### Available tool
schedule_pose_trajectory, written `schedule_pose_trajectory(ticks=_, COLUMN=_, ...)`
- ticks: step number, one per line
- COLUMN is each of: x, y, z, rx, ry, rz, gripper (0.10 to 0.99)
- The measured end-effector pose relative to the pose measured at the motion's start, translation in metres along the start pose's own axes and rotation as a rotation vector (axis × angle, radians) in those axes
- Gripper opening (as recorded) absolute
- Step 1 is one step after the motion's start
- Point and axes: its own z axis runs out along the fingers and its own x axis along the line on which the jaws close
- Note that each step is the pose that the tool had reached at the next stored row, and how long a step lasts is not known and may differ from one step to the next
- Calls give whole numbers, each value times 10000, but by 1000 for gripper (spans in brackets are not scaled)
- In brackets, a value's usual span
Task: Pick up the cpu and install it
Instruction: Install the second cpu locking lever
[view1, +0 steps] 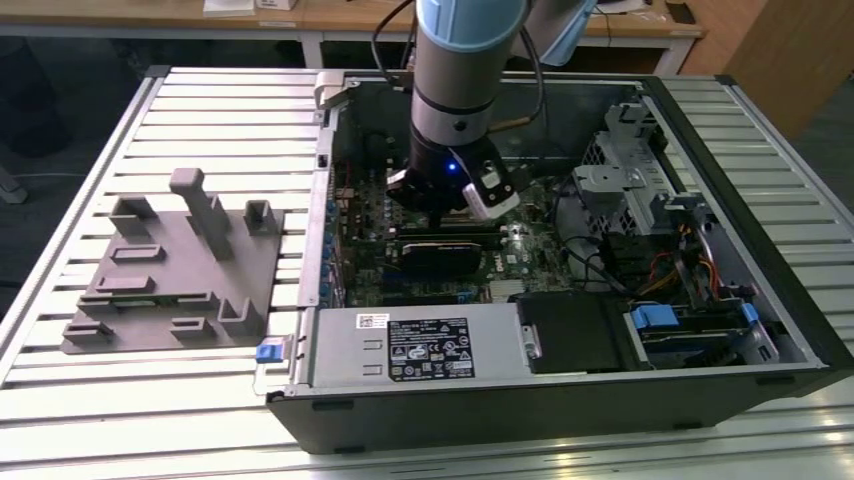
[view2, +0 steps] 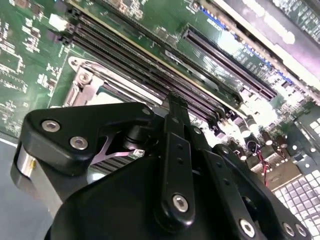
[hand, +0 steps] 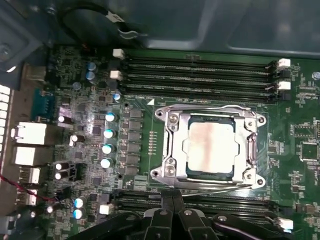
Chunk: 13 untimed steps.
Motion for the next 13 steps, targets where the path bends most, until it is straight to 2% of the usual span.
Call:
schedule_pose_trajectory(ticks=5, x=72, y=2, z=15, rx=-117, ry=-6, rz=-2, gripper=106)
schedule_pose_trajectory(ticks=9, x=90, y=-2, z=57, rx=-203, ry=-9, rz=-6, gripper=106)
schedule_pose_trajectory(ticks=13, x=90, y=-4, z=87, rx=-377, ry=-17, rz=-9, gripper=106)
